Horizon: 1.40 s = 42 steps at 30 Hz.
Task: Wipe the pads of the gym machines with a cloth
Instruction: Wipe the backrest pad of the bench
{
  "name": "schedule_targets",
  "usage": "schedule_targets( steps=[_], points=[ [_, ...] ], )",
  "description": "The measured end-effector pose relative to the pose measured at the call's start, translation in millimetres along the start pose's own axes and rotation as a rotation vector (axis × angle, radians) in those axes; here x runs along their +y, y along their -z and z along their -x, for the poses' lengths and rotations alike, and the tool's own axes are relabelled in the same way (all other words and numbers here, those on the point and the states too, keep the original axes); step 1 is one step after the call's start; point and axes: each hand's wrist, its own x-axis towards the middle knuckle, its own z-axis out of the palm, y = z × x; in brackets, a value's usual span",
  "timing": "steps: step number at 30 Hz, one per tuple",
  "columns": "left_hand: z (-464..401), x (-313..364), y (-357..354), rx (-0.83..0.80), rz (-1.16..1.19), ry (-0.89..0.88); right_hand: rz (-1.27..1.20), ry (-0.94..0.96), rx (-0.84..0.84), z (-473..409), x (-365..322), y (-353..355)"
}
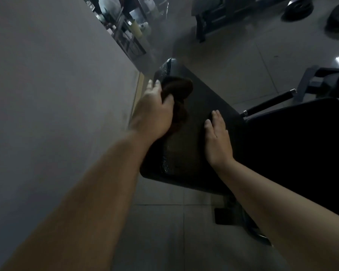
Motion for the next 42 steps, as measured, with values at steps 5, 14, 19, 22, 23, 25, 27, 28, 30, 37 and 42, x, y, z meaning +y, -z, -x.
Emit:
schedule_targets(
  steps=[5,14,19,22,23,25,27,28,30,37,42],
  points=[
    [37.3,-9.4,-2.7,0.061,0.061,-0.079,-0.019,0.007,-0.001,-0.6,2.3,-0.9],
    [128.8,-19.1,-6.7,-0.034,-0.798,-0.612,-0.427,-0.145,-0.157,-1.3,6.2,15.2],
    [129.7,-6.7,-44.5,-0.141,-0.974,-0.731,-0.689,-0.230,-0.221,-2.2,16.8,47.4],
    [127.3,-0.8,-82.8,-0.217,-0.986,-0.738,-0.662,-0.217,-0.172,-3.7,33.6,62.2],
    [125.4,3.0,-95.9,-0.271,-0.989,-0.730,-0.649,-0.219,-0.156,-2.9,40.5,68.3],
    [121.0,11.2,-121.4,-0.358,-0.966,-0.696,-0.638,-0.218,-0.134,0.5,54.9,80.6],
    [115.7,24.2,-141.5,-0.366,-0.963,-0.652,-0.634,-0.248,-0.131,7.5,69.7,91.4],
    [113.2,27.2,-153.9,-0.338,-0.969,-0.652,-0.630,-0.265,-0.123,12.2,77.3,96.2],
    [111.6,35.5,-174.2,-0.432,-1.015,-0.609,-0.606,-0.280,-0.118,24.0,94.4,105.6],
    [107.7,56.9,-200.9,-0.655,-0.803,-0.554,-0.592,-0.234,-0.148,75.5,132.1,113.4],
    [87.0,62.0,-121.9,-0.391,-0.025,-0.297,-0.302,-0.013,-0.186,81.4,123.0,60.8]
  ],
)
